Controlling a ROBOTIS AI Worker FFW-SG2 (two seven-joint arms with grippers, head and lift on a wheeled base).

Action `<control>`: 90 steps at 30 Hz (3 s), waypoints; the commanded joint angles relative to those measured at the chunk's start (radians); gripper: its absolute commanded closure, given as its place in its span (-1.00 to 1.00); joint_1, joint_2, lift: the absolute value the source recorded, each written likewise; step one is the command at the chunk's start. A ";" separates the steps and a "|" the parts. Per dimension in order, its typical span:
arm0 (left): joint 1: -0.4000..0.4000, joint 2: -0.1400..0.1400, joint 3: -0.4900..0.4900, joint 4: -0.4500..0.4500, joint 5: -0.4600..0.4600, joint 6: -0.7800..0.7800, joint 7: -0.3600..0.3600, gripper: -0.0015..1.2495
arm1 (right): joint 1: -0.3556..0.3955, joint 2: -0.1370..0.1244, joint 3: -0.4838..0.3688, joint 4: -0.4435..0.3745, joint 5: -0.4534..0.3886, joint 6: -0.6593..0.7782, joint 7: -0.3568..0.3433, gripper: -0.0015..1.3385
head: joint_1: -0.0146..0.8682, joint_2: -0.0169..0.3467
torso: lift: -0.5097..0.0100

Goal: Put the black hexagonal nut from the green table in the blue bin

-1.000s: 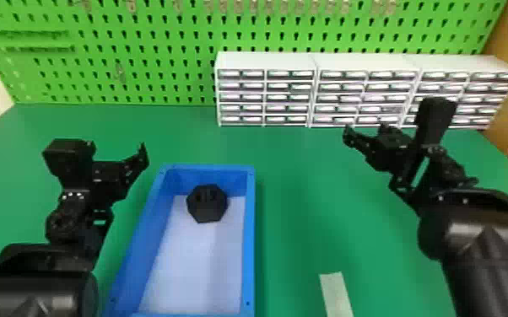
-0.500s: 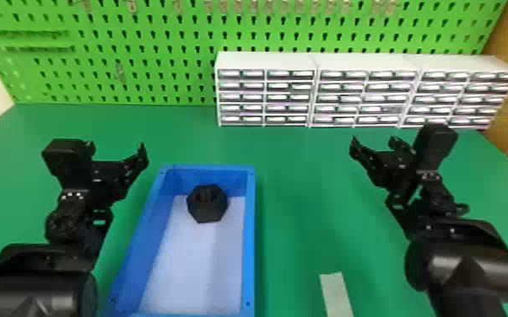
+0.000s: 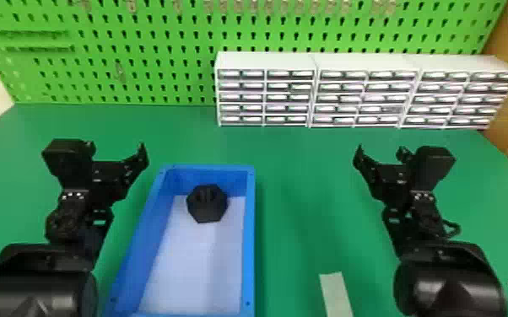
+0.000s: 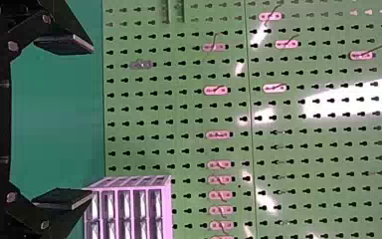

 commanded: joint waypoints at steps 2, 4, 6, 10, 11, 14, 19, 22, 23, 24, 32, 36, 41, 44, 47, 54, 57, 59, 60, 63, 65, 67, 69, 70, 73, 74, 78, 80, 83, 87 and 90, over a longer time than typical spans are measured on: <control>0.000 0.000 -0.003 0.001 -0.001 0.000 0.003 -0.61 | 0.010 -0.005 0.004 0.003 0.000 -0.018 -0.005 -0.49 | 0.59 -0.62 | 0.59; -0.002 -0.002 -0.006 0.003 -0.001 0.000 0.006 -0.61 | 0.013 -0.005 0.005 0.003 0.000 -0.021 -0.008 -0.49 | 0.59 -0.62 | 0.59; -0.002 -0.002 -0.008 0.003 0.000 0.000 0.008 -0.61 | 0.013 -0.006 0.008 0.003 0.000 -0.022 -0.010 -0.49 | 0.59 -0.62 | 0.59; 0.000 -0.002 -0.006 0.005 0.003 0.000 0.008 -0.61 | 0.013 -0.008 0.012 0.003 -0.003 -0.022 -0.010 -0.49 | 0.59 -0.62 | 0.59; 0.000 0.000 -0.008 0.003 0.003 0.000 0.008 -0.61 | 0.013 -0.008 0.012 0.003 -0.003 -0.022 -0.010 -0.49 | 0.59 -0.62 | 0.59; 0.000 -0.002 -0.006 0.003 0.005 0.000 0.008 -0.61 | 0.013 -0.008 0.010 0.003 -0.003 -0.025 -0.010 -0.49 | 0.59 -0.62 | 0.59; 0.000 0.000 -0.008 0.003 0.005 0.000 0.008 -0.61 | 0.014 -0.008 0.008 0.003 -0.004 -0.025 -0.010 -0.49 | 0.59 -0.62 | 0.59; 0.000 0.000 -0.006 0.003 0.008 0.000 0.009 -0.61 | 0.014 -0.006 0.008 0.003 -0.003 -0.025 -0.010 -0.49 | 0.59 -0.62 | 0.59; 0.000 0.000 -0.006 0.003 0.008 0.000 0.009 -0.61 | 0.016 -0.006 0.008 0.003 -0.004 -0.025 -0.010 -0.49 | 0.59 -0.62 | 0.59; 0.000 0.000 -0.006 0.003 0.008 0.000 0.009 -0.61 | 0.016 -0.006 0.008 0.003 -0.003 -0.025 -0.010 -0.49 | 0.59 -0.62 | 0.59; 0.001 -0.002 -0.005 0.003 0.010 0.000 0.009 -0.61 | 0.016 -0.005 0.007 0.003 -0.001 -0.025 -0.012 -0.49 | 0.59 -0.62 | 0.59; 0.001 0.000 -0.003 0.003 0.010 0.000 0.009 -0.61 | 0.016 -0.005 0.008 0.002 -0.001 -0.025 -0.012 -0.49 | 0.59 -0.62 | 0.59; 0.001 0.000 -0.006 0.003 0.010 0.000 0.009 -0.61 | 0.016 -0.005 0.008 0.003 -0.001 -0.025 -0.012 -0.49 | 0.59 -0.62 | 0.59; 0.001 -0.002 -0.005 0.003 0.011 0.000 0.009 -0.61 | 0.016 -0.005 0.008 0.003 -0.001 -0.025 -0.012 -0.49 | 0.59 -0.62 | 0.59; 0.001 -0.002 -0.005 0.003 0.011 0.000 0.008 -0.61 | 0.016 -0.005 0.008 0.003 -0.001 -0.025 -0.012 -0.49 | 0.59 -0.62 | 0.59; 0.001 -0.002 -0.005 0.003 0.011 0.000 0.009 -0.61 | 0.016 -0.005 0.008 0.002 -0.001 -0.025 -0.012 -0.49 | 0.59 -0.62 | 0.59; 0.001 -0.002 -0.005 0.003 0.011 0.000 0.009 -0.61 | 0.016 -0.005 0.008 0.003 -0.001 -0.025 -0.012 -0.49 | 0.59 -0.62 | 0.59; 0.001 -0.002 -0.005 0.003 0.011 0.000 0.009 -0.61 | 0.016 -0.006 0.008 0.003 -0.001 -0.025 -0.012 -0.49 | 0.59 -0.62 | 0.59; 0.001 0.000 -0.005 0.003 0.011 0.000 0.009 -0.61 | 0.016 -0.006 0.008 0.003 -0.001 -0.025 -0.012 -0.49 | 0.59 -0.62 | 0.59; 0.001 0.000 -0.003 0.003 0.011 0.000 0.009 -0.61 | 0.016 -0.006 0.010 0.003 -0.001 -0.024 -0.012 -0.49 | 0.59 -0.62 | 0.59; 0.001 -0.002 -0.005 0.003 0.011 0.000 0.009 -0.61 | 0.016 -0.006 0.010 0.003 -0.001 -0.025 -0.012 -0.49 | 0.59 -0.62 | 0.59; 0.001 0.000 -0.005 0.003 0.011 0.000 0.009 -0.61 | 0.016 -0.006 0.010 0.002 -0.001 -0.024 -0.012 -0.49 | 0.59 -0.62 | 0.59; 0.001 0.000 -0.003 0.003 0.011 0.000 0.009 -0.61 | 0.016 -0.008 0.008 0.002 -0.001 -0.024 -0.012 -0.49 | 0.59 -0.62 | 0.59; 0.003 -0.002 -0.003 0.003 0.011 0.000 0.009 -0.61 | 0.016 -0.006 0.010 0.003 -0.001 -0.024 -0.012 -0.49 | 0.59 -0.62 | 0.59; 0.001 0.000 -0.005 0.003 0.011 0.000 0.009 -0.61 | 0.017 -0.006 0.008 0.003 -0.001 -0.024 -0.012 -0.49 | 0.59 -0.62 | 0.59; 0.003 0.000 -0.005 0.003 0.011 0.000 0.008 -0.61 | 0.017 -0.006 0.008 0.003 -0.001 -0.024 -0.012 -0.49 | 0.59 -0.62 | 0.59; 0.003 0.000 -0.003 0.003 0.011 0.000 0.008 -0.61 | 0.017 -0.008 0.008 0.003 -0.001 -0.024 -0.012 -0.49 | 0.59 -0.62 | 0.59; 0.001 0.000 -0.003 0.003 0.011 0.000 0.008 -0.61 | 0.017 -0.008 0.008 0.003 -0.001 -0.024 -0.012 -0.49 | 0.59 -0.62 | 0.59; 0.003 0.000 -0.005 0.003 0.011 0.000 0.009 -0.61 | 0.016 -0.006 0.008 0.003 -0.001 -0.024 -0.012 -0.49 | 0.59 -0.62 | 0.59; 0.003 0.000 -0.003 0.003 0.011 0.000 0.009 -0.61 | 0.017 -0.008 0.008 0.003 -0.001 -0.022 -0.012 -0.49 | 0.59 -0.62 | 0.59; 0.004 0.000 -0.003 0.003 0.011 0.000 0.008 -0.61 | 0.017 -0.008 0.008 0.003 -0.001 -0.021 -0.012 -0.49 | 0.59 -0.62 | 0.59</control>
